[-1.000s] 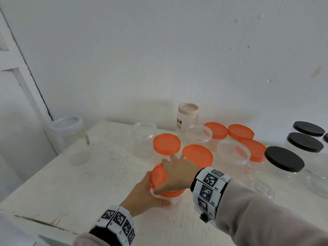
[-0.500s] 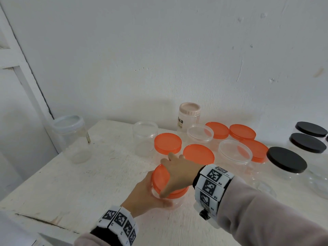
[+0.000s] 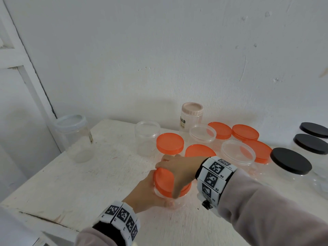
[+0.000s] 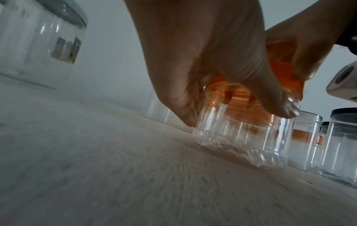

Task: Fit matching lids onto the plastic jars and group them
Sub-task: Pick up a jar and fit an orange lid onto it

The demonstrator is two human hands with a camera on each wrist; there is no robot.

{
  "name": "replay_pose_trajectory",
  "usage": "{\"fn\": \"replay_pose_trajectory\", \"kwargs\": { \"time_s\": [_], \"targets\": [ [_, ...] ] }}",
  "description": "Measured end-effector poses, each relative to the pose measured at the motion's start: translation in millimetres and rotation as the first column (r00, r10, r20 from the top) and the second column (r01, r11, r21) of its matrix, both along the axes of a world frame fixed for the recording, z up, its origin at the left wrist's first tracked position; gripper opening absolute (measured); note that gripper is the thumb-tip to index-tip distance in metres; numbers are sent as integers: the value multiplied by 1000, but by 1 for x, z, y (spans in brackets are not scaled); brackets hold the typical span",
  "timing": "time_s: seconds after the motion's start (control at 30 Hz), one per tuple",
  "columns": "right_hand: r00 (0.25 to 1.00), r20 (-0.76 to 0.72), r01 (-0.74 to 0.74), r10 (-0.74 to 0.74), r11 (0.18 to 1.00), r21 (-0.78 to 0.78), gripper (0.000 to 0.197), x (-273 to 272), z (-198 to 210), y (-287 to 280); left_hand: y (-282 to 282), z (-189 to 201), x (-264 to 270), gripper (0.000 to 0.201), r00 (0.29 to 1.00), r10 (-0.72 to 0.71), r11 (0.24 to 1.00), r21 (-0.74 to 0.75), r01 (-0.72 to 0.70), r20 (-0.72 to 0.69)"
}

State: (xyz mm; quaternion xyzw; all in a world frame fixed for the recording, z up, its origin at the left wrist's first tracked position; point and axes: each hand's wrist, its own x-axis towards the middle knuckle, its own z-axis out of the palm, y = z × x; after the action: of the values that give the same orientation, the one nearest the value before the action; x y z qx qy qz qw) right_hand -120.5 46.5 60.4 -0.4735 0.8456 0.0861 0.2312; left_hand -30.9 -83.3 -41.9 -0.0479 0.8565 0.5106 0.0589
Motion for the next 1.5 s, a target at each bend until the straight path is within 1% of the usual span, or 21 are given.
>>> {"fn": "replay_pose_trajectory", "kwargs": {
  "time_s": [0.07, 0.13, 0.17, 0.37, 0.5, 0.6, 0.67, 0.73, 0.8, 0.87, 0.93, 1.03, 1.1, 1.23, 1.33, 1.43, 1.5],
  "targets": [
    [998, 57, 10, -10, 1000, 14, 89, 1, 5, 1, -1, 0, -1, 109, 1000, -5, 1000, -11, 5, -1],
    [998, 60, -14, 11, 999, 49, 97, 3, 8, 1, -1, 0, -1, 111, 1000, -2, 1000, -23, 2, -2],
    [999, 53, -14, 11, 998, 68, 98, 3, 10, 2, -1, -1, 0, 111, 1000, -3, 1000, -24, 2, -5],
    [999, 41, -17, 16, 999, 47, 98, 3, 11, 4, 2, -1, 0, 106, 1000, -6, 1000, 21, 6, -26],
    [1000, 10, -6, 6, 999, 43, 99, 4, 8, 5, 2, -1, 0, 104, 1000, 15, 1000, 5, -15, -18],
    [998, -24, 62, -62, 998, 17, 101, 6, 4, 6, 3, -2, 0, 103, 999, 35, 999, -16, -35, -13],
    [994, -36, 105, -104, 994, 5, 98, 9, 3, 7, 3, -3, 0, 104, 999, 45, 999, -31, -45, -9],
    [985, -52, 161, -163, 986, -28, 95, 12, -1, 6, 3, -5, 0, 105, 999, 52, 999, -16, -52, -16],
    [974, -78, 211, -214, 976, -53, 97, 16, -4, 6, 3, -5, 1, 105, 998, 54, 999, 1, -54, -22],
    [967, -77, 240, -243, 970, -43, 103, 16, -3, 5, 3, -4, 2, 105, 999, 51, 999, 2, -51, -18],
    [973, -37, 227, -226, 974, 20, 106, 13, 2, 4, 4, -2, 2, 106, 998, 54, 998, -10, -54, -14],
    [989, 11, 143, -145, 986, 90, 108, 9, 10, 5, 7, 2, 3, 107, 997, 68, 995, -68, -69, -23],
    [991, 18, 132, -134, 988, 78, 107, 7, 10, 6, 7, 2, 3, 106, 997, 76, 994, -71, -78, -30],
    [980, -37, 197, -196, 980, 31, 103, 12, 2, 6, 6, -2, 3, 104, 997, 67, 998, -9, -67, -34],
    [973, -50, 227, -225, 973, 38, 104, 13, 1, 5, 5, -3, 3, 105, 998, 58, 998, 16, -57, -35],
    [984, 3, 176, -177, 981, 82, 108, 11, 7, 6, 6, -2, 3, 107, 998, 57, 998, 3, -57, -36],
    [989, 19, 144, -145, 988, 63, 107, 10, 9, 7, 6, -1, 3, 108, 997, 61, 998, -12, -62, -36]
  ]
}}
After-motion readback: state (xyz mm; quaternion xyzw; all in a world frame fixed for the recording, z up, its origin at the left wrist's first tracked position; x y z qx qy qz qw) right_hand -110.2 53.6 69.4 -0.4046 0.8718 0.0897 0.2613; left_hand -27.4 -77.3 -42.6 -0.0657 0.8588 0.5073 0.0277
